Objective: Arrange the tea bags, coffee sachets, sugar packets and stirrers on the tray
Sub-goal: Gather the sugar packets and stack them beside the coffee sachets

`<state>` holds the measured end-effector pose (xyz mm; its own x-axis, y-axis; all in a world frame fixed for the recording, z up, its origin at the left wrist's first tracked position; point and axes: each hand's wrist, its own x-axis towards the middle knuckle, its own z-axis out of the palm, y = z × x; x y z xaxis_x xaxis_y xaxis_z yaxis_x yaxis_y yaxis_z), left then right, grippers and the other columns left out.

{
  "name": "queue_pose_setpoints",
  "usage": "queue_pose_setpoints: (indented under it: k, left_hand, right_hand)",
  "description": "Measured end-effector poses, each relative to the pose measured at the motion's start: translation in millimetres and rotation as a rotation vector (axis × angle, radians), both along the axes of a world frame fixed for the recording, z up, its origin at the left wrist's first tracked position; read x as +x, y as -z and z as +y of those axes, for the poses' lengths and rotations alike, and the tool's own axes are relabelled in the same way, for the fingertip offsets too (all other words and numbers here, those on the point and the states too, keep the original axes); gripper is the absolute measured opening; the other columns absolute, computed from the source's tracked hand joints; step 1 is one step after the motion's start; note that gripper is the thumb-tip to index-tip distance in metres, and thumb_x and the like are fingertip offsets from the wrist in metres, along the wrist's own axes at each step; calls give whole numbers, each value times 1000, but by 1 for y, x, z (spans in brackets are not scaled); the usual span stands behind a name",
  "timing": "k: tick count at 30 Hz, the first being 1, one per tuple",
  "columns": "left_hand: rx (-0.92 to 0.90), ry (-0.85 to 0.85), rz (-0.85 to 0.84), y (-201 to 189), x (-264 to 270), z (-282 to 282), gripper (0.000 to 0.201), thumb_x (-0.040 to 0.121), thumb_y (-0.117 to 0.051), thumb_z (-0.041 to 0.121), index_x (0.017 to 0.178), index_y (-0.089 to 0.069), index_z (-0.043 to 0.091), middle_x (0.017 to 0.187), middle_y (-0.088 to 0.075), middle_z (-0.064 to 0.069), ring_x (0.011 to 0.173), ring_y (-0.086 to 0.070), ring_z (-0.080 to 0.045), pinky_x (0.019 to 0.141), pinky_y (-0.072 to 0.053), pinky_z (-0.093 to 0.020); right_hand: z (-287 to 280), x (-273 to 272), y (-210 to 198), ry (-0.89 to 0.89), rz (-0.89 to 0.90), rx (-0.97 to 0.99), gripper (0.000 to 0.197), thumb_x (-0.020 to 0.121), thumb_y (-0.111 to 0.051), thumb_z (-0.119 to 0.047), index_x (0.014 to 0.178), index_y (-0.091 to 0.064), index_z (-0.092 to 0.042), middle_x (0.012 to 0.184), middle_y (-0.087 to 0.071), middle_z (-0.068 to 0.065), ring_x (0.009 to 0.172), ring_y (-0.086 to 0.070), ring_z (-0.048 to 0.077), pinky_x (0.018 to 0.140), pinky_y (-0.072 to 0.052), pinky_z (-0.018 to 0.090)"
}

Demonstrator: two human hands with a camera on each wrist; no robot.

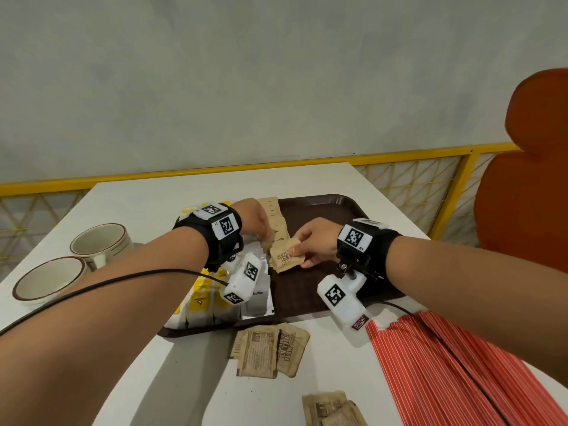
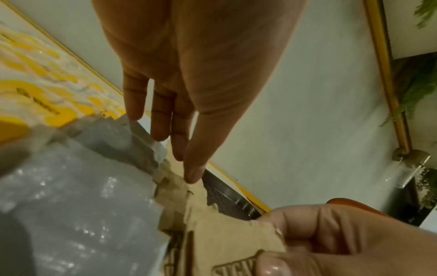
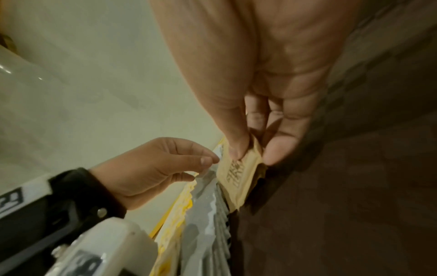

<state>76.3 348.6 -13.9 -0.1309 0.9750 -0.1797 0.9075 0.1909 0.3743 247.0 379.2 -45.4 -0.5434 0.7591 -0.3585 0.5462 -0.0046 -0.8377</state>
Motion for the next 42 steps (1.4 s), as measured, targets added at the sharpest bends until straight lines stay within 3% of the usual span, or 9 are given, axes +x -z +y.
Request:
queue_pose_setpoints:
  k: [4, 7, 14, 18, 22, 25, 29, 36, 42]
  left_hand:
    - [-18, 1, 29, 4, 3, 5, 13, 80, -74, 23, 86, -75, 12, 96, -71, -4, 91, -63, -16, 77, -48, -28]
    - [-30, 8, 51, 7, 2, 8, 21, 80, -74, 24, 93, -75, 7, 99, -72, -7, 97, -64, -20, 82, -50, -31]
    - [-6, -20, 44, 8, 0, 9, 20, 80, -74, 22, 92, -75, 6, 97, -72, -8, 96, -64, -21, 82, -49, -30]
    - [9, -30, 58, 4, 0, 7, 17, 78, -75, 21, 89, -75, 9, 95, -71, -5, 94, -64, -19, 81, -51, -30]
    - [18, -7, 56, 4, -2, 8, 13, 76, -76, 18, 87, -77, 12, 94, -72, -2, 94, -65, -18, 79, -50, -29]
    - [29, -2, 59, 3, -2, 9, 14, 77, -75, 15, 90, -76, 10, 96, -72, -2, 92, -63, -15, 81, -49, -27]
    - [36, -20, 82, 6, -2, 11, 11, 79, -74, 14, 89, -75, 10, 95, -72, -2, 86, -61, -12, 81, -50, -28]
    - [24, -28, 88, 9, -7, 16, 10, 77, -76, 16, 86, -76, 11, 91, -72, -1, 89, -65, -17, 85, -53, -31]
    - [15, -15, 97, 11, -7, 18, 5, 78, -75, 16, 75, -72, 13, 85, -71, -2, 86, -65, -17, 78, -52, -31]
  right_hand:
    - [0, -8, 3, -6, -41, 30, 16, 87, -67, -5, 73, -58, -6, 75, -63, 8, 59, -59, 11, 60, -55, 21]
    - [1, -12, 5, 25, -54, 67, 24, 85, -69, -6, 71, -50, -11, 72, -58, 9, 56, -54, 11, 48, -51, 19]
    - [-4, -7, 1, 58, -63, 123, 36, 79, -77, -12, 76, -42, -14, 72, -56, 7, 54, -53, 12, 47, -50, 25]
    - [-3, -3, -6, -29, -202, 408, 43, 71, -83, -23, 78, -41, -19, 74, -52, -1, 60, -52, 11, 47, -46, 22]
    - [-8, -4, -18, -292, -287, 652, 33, 67, -85, -22, 78, -54, -21, 75, -51, -10, 65, -48, 4, 60, -40, 22]
    - [-12, -10, -17, -434, -359, 632, 31, 65, -86, -18, 81, -60, -20, 79, -55, -7, 71, -54, 10, 63, -44, 23]
    - [-12, -17, -13, -514, -454, 643, 32, 66, -85, -15, 82, -57, -18, 75, -51, -8, 73, -52, 13, 61, -42, 23]
    - [-8, -22, -13, -499, -454, 614, 31, 68, -83, -13, 82, -57, -17, 72, -50, -9, 63, -47, 6, 56, -39, 20]
    - [-6, -23, -12, -477, -426, 608, 31, 67, -84, -14, 85, -59, -17, 72, -50, -9, 71, -51, 12, 59, -41, 22]
